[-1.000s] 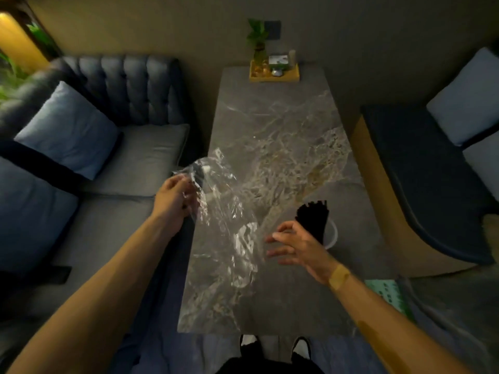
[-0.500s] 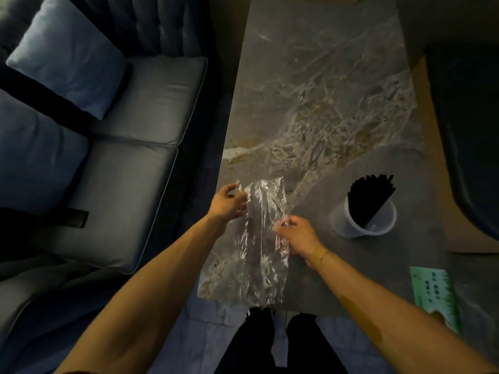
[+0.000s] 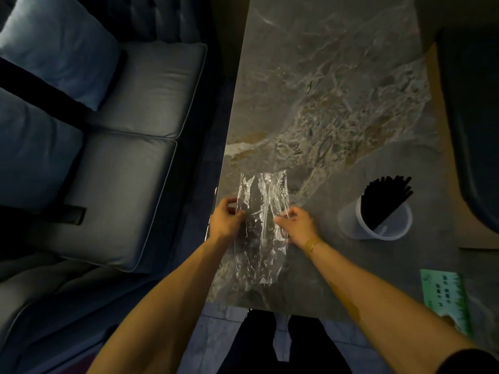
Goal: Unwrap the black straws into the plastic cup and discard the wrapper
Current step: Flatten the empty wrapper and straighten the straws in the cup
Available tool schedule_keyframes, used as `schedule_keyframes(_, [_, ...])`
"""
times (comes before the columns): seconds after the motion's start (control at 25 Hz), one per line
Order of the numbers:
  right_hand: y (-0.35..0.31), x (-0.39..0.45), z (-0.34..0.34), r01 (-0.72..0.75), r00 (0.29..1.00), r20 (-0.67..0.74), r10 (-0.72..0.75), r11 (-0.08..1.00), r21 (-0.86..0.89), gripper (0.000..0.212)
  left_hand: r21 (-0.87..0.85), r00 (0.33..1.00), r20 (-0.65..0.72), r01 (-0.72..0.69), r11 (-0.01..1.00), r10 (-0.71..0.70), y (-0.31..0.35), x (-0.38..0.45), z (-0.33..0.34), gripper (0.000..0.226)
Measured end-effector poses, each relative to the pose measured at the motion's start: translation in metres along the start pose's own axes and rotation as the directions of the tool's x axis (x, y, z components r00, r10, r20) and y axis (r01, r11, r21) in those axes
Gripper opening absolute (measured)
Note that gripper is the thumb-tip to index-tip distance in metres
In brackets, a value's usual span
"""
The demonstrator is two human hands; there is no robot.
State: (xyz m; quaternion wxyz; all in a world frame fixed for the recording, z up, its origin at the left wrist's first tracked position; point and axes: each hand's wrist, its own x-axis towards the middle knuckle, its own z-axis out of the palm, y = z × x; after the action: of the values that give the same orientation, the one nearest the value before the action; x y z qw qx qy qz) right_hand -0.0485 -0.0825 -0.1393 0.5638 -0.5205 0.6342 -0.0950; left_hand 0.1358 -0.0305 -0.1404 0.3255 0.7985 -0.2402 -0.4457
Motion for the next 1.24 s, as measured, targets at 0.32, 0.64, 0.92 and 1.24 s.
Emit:
schedule_keyframes(0.32, [0.008,-0.057,-0.055,0.041,0.999,0.01,-0.041,0.995,-0.085,0.056,0.236,0.974,-0.129,-0.153,0.96,0.187,0.022,-0.037,-0.01,0.053])
schedule_keyframes(0.64, [0.017,-0.107,-0.203,0.358,0.926,-0.07,-0.37,0.923,-0.144,0.014,0.148,0.877,0.189,-0.47,0.87,0.442,0.109,-0.102,0.063,0.028])
schedule_keyframes(0.92, [0.005,-0.056,-0.281,0.404,0.914,0.094,-0.394,0.87,-0.283,0.076,0.164,0.884,0.319,-0.407,0.899,0.342,0.14,-0.114,0.131,0.073])
schedule_keyframes(1.24, [-0.024,-0.004,-0.267,0.498,0.847,0.319,-0.426,0.845,-0.195,0.054,0.115,0.849,0.286,-0.49,0.864,0.443,0.158,-0.094,0.143,0.033])
